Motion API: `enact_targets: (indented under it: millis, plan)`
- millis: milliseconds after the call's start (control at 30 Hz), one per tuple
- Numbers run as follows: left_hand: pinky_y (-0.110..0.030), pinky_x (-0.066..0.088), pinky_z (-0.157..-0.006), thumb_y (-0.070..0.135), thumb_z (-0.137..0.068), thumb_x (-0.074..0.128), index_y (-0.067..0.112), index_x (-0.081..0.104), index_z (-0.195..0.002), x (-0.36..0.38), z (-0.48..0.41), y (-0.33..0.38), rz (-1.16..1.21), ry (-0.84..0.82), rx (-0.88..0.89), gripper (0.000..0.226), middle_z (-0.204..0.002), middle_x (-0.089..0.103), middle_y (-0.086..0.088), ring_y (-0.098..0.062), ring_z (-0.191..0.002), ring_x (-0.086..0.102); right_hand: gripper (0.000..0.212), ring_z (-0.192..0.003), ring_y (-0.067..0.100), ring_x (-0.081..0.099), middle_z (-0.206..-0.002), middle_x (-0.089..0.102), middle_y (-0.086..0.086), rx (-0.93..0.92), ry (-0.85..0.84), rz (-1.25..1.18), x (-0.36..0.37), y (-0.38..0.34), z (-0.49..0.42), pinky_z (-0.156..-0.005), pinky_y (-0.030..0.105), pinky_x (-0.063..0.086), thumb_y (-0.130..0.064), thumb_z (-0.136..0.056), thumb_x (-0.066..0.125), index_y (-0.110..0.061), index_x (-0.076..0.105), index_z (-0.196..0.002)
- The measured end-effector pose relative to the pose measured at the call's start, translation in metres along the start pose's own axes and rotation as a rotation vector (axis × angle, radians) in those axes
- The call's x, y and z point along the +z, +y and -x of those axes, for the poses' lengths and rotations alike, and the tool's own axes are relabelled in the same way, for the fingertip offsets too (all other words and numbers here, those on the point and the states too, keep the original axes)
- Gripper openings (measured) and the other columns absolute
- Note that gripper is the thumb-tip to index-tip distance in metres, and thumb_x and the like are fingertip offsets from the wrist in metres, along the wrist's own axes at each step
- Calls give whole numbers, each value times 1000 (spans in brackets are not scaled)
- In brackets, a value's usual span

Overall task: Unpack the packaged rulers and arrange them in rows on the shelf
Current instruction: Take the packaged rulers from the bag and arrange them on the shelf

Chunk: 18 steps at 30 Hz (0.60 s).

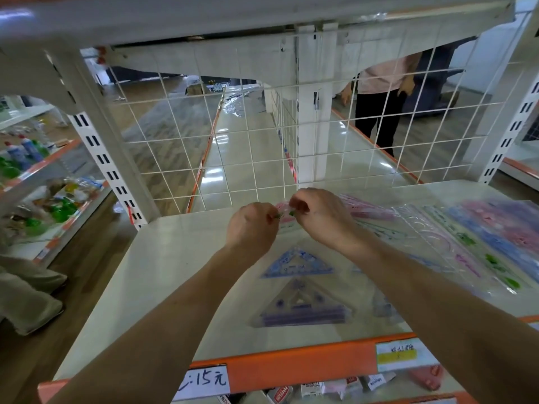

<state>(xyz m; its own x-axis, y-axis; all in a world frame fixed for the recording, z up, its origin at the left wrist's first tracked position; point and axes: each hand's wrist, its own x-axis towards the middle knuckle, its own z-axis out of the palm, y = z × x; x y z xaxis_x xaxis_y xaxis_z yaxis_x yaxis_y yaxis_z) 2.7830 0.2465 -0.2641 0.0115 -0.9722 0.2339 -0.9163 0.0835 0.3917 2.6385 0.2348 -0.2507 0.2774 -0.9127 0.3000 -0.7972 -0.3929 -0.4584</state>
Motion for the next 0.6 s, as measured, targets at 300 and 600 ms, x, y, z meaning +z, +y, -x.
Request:
enact_targets:
  millis: [300,600]
  plan:
    - [-29,45,-68,27,-97,47,19,71,-96,2,2,-5,-62,-65,51,26,-86,63,-4,-23,-79,57,13,-82,13,58,-84,61,-8,-3,3,40,2,15,7,-67,23,31,-27,-93,55,-21,67,-95]
    - [-25,42,-69,18,-84,64,15,71,-99,0,-7,-9,231,-127,-119,17,-91,67,-2,-21,-85,61,25,-92,13,60,-101,64,-8,151,-144,-213,-11,20,7,-77,31,49,-27,-87,65,-22,57,-110]
